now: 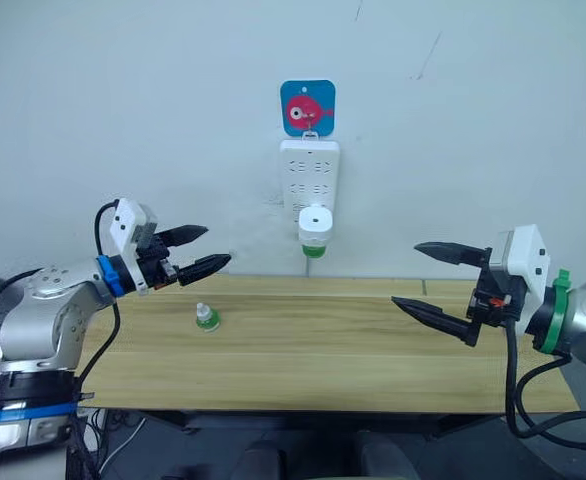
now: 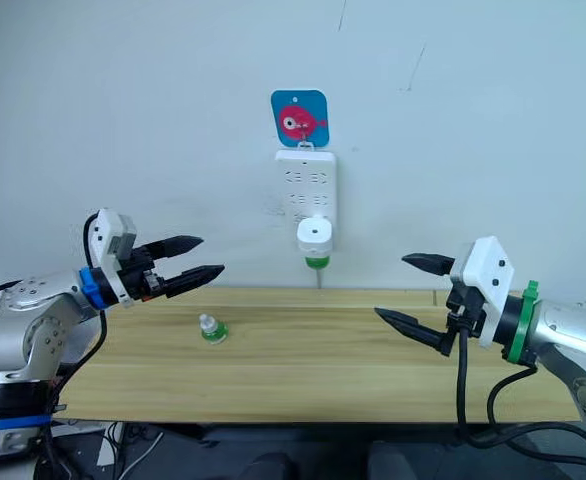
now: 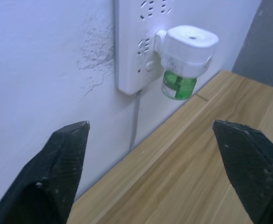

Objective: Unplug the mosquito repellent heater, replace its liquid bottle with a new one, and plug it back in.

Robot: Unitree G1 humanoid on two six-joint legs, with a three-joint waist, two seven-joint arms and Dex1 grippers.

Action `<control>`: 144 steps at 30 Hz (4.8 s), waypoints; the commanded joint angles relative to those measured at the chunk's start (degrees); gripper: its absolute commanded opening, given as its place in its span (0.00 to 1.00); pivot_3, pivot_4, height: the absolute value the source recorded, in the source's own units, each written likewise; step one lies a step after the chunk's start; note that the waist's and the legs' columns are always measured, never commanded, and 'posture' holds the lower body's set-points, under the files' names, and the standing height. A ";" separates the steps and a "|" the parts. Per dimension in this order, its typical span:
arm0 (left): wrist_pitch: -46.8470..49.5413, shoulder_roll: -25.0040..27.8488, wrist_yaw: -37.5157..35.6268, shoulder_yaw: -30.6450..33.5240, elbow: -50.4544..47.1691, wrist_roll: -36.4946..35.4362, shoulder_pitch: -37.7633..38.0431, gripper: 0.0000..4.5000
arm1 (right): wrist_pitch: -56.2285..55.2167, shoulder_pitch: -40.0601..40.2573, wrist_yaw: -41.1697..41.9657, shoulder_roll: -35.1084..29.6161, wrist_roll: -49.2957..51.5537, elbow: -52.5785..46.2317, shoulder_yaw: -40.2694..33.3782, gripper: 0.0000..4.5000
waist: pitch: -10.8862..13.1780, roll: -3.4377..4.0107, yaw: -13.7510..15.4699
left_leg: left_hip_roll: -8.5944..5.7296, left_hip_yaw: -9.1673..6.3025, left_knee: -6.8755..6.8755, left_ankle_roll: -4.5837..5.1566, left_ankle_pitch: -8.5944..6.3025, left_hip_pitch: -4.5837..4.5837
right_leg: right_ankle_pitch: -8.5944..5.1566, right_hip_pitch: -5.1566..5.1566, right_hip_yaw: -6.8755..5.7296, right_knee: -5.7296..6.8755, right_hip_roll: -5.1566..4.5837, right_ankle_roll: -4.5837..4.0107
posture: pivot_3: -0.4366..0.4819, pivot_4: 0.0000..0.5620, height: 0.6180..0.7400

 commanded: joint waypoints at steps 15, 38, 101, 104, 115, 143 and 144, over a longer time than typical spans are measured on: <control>-15.85 -11.27 -0.57 -7.78 29.70 10.96 -22.26 0.74 | 4.85 0.32 -9.20 -0.14 5.05 -10.42 -1.69 1.00 | 0.56 -0.45 -4.35 | -0.03 0.03 0.01 0.00 0.00 0.00 | 0.01 0.00 0.02 0.01 0.06 0.02 | 0.25 0.21 1.00; -25.63 -15.80 -10.75 -9.81 52.43 18.40 -38.07 0.74 | 3.59 4.63 -10.66 -0.07 5.66 -12.23 -2.47 1.00 | 1.24 -0.76 -6.22 | -0.04 -0.02 0.01 0.02 -0.01 -0.12 | -0.07 -0.03 0.04 -0.08 0.01 0.29 | 0.21 0.22 1.00; -19.29 -17.12 -5.44 -9.17 37.09 18.99 -30.13 0.29 | 29.19 -32.78 -39.48 41.13 -27.61 7.34 30.07 0.65 | 1.55 -0.59 -7.74 | -0.52 -0.99 0.18 -0.02 0.01 -1.34 | 0.22 -0.93 -0.28 0.19 -0.91 0.12 | 0.23 0.23 1.00; -21.22 -16.91 -4.35 -9.60 38.81 19.68 -30.79 0.29 | 33.78 -32.15 -38.37 40.25 -26.45 2.90 29.12 0.65 | 1.54 -0.56 -7.84 | -0.61 -1.06 0.19 -0.01 0.01 -1.43 | 0.22 -0.96 -0.30 0.14 -0.99 0.12 | 0.22 0.23 1.00; -22.71 -14.37 -4.38 -7.43 36.86 17.40 -27.90 0.45 | 38.01 -32.82 -37.86 40.99 -26.70 -0.32 21.04 0.65 | 1.63 -0.41 -9.09 | -0.93 -1.02 0.81 0.04 0.05 -1.19 | 0.37 -0.75 -0.11 0.70 -1.00 0.55 | 0.21 0.22 1.00; -6.96 -21.85 19.75 -10.04 -27.08 -2.02 3.32 1.00 | 39.87 -37.27 -53.17 76.14 9.50 -2.34 -25.81 0.65 | 1.96 0.35 -9.22 | -0.95 -1.14 0.79 0.04 0.06 -1.44 | 0.32 -0.90 -0.01 0.83 -1.01 0.59 | 0.25 0.20 1.00; -6.93 -22.67 19.71 -11.15 -26.38 -1.64 2.27 1.00 | 37.52 -36.65 -56.39 75.89 14.05 -1.16 -25.48 0.65 | 1.96 0.38 -9.44 | -0.93 -1.13 0.78 0.04 0.06 -1.43 | 0.32 -0.90 0.01 0.86 -0.98 0.59 | 0.25 0.19 1.00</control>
